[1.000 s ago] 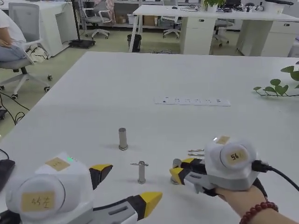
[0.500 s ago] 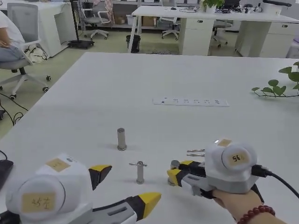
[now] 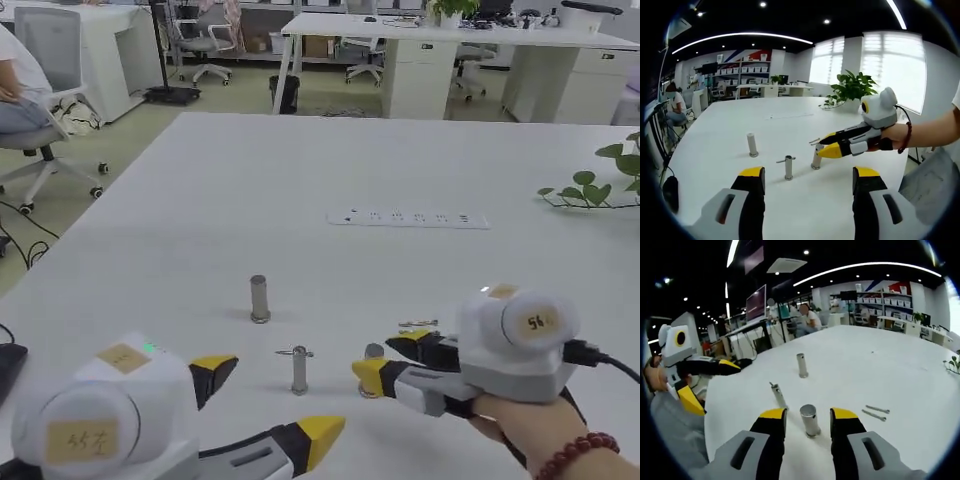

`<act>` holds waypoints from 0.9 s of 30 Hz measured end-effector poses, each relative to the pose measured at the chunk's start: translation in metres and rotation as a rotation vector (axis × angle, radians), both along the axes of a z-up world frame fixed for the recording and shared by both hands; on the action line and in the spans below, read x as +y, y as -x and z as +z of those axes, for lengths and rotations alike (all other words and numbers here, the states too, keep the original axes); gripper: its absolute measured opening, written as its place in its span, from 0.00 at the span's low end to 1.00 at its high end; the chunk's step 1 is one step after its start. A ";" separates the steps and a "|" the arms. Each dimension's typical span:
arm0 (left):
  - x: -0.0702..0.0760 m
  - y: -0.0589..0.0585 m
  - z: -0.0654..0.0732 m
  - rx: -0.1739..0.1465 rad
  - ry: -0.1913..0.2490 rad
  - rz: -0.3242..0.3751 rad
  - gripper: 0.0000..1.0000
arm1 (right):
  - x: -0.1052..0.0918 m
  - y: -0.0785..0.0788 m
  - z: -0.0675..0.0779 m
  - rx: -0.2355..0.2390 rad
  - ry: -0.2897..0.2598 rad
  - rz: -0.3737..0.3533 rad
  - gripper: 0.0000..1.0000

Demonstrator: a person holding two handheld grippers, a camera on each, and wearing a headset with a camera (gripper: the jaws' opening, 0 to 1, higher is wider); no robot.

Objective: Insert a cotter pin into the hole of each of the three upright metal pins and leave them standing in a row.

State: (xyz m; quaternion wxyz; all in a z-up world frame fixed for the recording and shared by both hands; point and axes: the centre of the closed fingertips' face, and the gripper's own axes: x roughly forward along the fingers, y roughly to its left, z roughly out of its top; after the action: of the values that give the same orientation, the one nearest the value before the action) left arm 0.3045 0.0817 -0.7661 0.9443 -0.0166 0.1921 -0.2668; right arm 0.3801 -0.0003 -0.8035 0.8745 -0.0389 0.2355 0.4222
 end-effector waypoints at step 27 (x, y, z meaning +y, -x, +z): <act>0.000 -0.001 -0.004 -0.018 -0.029 -0.004 0.71 | -0.069 -0.050 -0.016 0.034 0.184 0.067 0.33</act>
State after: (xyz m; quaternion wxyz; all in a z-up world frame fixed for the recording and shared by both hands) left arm 0.3055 0.0814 -0.7705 0.9456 0.0000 0.1873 -0.2660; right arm 0.4306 -0.0689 -0.8194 0.8485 -0.1199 0.2866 0.4284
